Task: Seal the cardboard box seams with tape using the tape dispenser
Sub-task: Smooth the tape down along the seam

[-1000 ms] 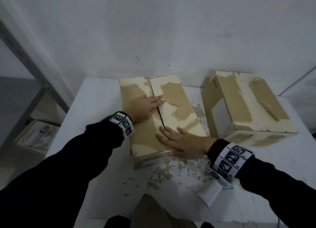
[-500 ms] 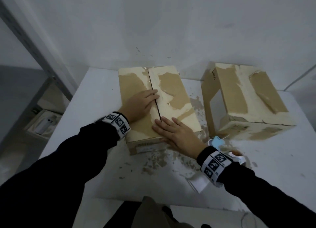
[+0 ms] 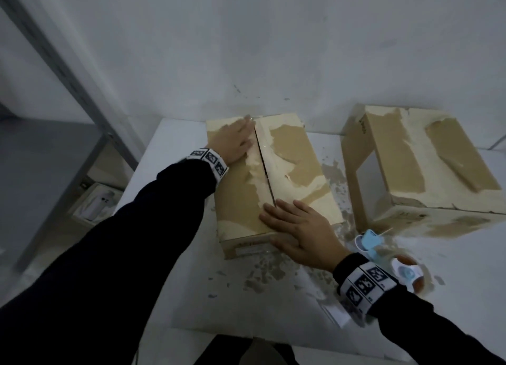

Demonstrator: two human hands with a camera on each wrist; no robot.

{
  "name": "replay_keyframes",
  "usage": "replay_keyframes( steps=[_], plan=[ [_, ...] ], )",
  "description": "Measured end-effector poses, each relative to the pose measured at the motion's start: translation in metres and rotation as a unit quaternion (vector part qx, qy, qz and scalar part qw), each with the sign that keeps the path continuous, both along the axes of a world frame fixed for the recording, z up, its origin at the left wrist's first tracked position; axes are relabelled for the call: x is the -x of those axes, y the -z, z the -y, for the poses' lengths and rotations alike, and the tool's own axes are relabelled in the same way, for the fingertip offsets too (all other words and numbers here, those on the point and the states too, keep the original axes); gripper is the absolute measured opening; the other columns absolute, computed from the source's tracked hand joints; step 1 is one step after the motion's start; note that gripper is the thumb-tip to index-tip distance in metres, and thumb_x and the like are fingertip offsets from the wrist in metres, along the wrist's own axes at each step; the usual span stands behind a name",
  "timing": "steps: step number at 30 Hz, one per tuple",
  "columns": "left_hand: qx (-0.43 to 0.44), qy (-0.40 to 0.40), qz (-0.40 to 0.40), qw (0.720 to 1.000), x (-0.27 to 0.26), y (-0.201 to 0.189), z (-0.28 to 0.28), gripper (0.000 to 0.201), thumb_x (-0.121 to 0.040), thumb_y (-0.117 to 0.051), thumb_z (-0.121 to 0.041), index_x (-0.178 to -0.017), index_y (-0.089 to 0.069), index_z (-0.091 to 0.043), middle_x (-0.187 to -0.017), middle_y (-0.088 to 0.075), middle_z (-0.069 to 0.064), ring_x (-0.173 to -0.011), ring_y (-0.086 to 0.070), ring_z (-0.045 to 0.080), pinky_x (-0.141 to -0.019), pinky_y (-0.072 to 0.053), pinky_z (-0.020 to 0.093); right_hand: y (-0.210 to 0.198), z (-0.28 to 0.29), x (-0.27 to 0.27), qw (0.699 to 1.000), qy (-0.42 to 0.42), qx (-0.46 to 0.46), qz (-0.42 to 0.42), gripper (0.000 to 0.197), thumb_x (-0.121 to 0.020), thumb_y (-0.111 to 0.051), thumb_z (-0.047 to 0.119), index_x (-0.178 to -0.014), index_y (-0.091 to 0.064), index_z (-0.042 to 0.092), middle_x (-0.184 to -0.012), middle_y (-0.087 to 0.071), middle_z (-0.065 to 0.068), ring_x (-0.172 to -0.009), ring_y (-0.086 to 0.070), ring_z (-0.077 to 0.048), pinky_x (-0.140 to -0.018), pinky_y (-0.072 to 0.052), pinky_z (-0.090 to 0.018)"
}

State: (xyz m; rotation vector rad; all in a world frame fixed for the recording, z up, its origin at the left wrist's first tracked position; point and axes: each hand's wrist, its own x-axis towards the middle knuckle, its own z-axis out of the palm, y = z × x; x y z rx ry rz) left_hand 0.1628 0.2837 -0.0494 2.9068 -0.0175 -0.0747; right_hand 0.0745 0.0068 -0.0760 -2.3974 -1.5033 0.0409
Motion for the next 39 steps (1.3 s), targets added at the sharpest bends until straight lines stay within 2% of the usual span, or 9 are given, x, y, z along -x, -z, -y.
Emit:
replay_keyframes(
  steps=[3,6,11,15,22,28,31,34,39],
  plan=[
    [0.033,-0.085,-0.015,0.996,-0.030,-0.001,-0.016,0.066,-0.097,-0.038,-0.037,-0.149,-0.010,-0.007,-0.157,-0.010,0.013,-0.145,-0.016,0.025,-0.117,-0.017,0.037,-0.004,-0.008,0.001,0.996,0.033,-0.077,-0.012,0.049,-0.098,-0.029,0.055,-0.123,-0.064,0.033,-0.132,-0.060,0.011,-0.126,-0.054,-0.012,-0.098,-0.040,-0.030],
    [0.007,-0.090,-0.029,0.996,-0.050,0.002,-0.023,0.058,-0.096,-0.038,-0.044,-0.143,-0.030,-0.012,-0.145,-0.038,0.015,-0.132,-0.039,0.030,-0.109,-0.032,0.041,-0.005,-0.014,-0.007,0.993,0.034,-0.108,-0.006,0.041,-0.096,-0.039,0.053,-0.112,-0.071,0.034,-0.122,-0.066,0.013,-0.116,-0.061,-0.008,-0.083,-0.039,-0.027],
    [0.047,-0.103,0.004,0.994,-0.071,0.007,-0.030,0.039,-0.092,-0.046,-0.047,-0.103,-0.053,-0.010,-0.110,-0.059,0.012,-0.105,-0.054,0.029,-0.089,-0.043,0.040,0.002,-0.014,-0.013,0.991,0.036,-0.129,-0.006,0.029,-0.089,-0.056,0.049,-0.110,-0.071,0.036,-0.122,-0.066,0.017,-0.116,-0.059,-0.002,-0.083,-0.039,-0.029],
    [0.061,-0.078,-0.014,0.995,-0.083,0.002,-0.039,0.035,-0.089,-0.051,-0.047,-0.079,-0.045,-0.014,-0.077,-0.051,0.000,-0.081,-0.050,0.023,-0.070,-0.037,0.030,0.003,-0.015,-0.014,0.991,0.044,-0.128,-0.012,0.028,-0.088,-0.057,0.050,-0.109,-0.071,0.036,-0.122,-0.065,0.018,-0.117,-0.058,-0.002,-0.085,-0.038,-0.030],
    [0.060,-0.068,-0.045,0.995,-0.088,-0.006,-0.035,0.040,-0.092,-0.051,-0.038,-0.061,-0.032,-0.020,-0.068,-0.043,-0.001,-0.078,-0.045,0.021,-0.070,-0.033,0.030,0.003,-0.015,-0.015,0.993,0.049,-0.107,-0.019,0.029,-0.089,-0.055,0.053,-0.110,-0.070,0.039,-0.122,-0.064,0.022,-0.119,-0.056,0.000,-0.084,-0.036,-0.028],
    [0.023,-0.052,-0.101,0.993,-0.088,-0.018,-0.032,0.038,-0.093,-0.045,-0.046,-0.071,-0.037,-0.016,-0.073,-0.043,0.001,-0.081,-0.044,0.022,-0.071,-0.030,0.029,0.004,-0.014,-0.016,0.993,0.045,-0.110,-0.020,0.029,-0.090,-0.054,0.053,-0.110,-0.070,0.039,-0.121,-0.065,0.022,-0.120,-0.056,-0.002,-0.083,-0.037,-0.030],
    [0.016,-0.066,-0.129,0.989,-0.084,-0.018,-0.021,0.060,-0.083,-0.051,-0.062,-0.103,-0.046,-0.006,-0.096,-0.050,0.013,-0.091,-0.050,0.026,-0.076,-0.036,0.033,0.005,-0.014,-0.016,0.993,0.044,-0.104,-0.024,0.028,-0.090,-0.055,0.052,-0.111,-0.069,0.040,-0.122,-0.064,0.023,-0.121,-0.055,-0.002,-0.083,-0.037,-0.030],
    [-0.026,-0.090,-0.130,0.987,-0.079,-0.012,-0.007,0.086,-0.076,-0.053,-0.070,-0.129,-0.035,-0.004,-0.129,-0.044,0.019,-0.117,-0.048,0.036,-0.095,-0.040,0.045,0.006,-0.013,-0.017,0.994,0.041,-0.102,-0.028,0.029,-0.090,-0.055,0.053,-0.112,-0.069,0.041,-0.121,-0.064,0.024,-0.122,-0.054,-0.003,-0.084,-0.036,-0.029],
    [-0.118,-0.093,-0.114,0.982,-0.057,-0.009,0.020,0.080,-0.089,-0.032,-0.064,-0.149,-0.002,-0.021,-0.157,-0.010,0.007,-0.140,-0.017,0.038,-0.107,-0.022,0.059,0.007,-0.012,-0.017,0.993,0.033,-0.110,-0.019,0.030,-0.091,-0.053,0.052,-0.112,-0.069,0.040,-0.122,-0.064,0.022,-0.121,-0.056,-0.005,-0.084,-0.036,-0.030]
  ],
)
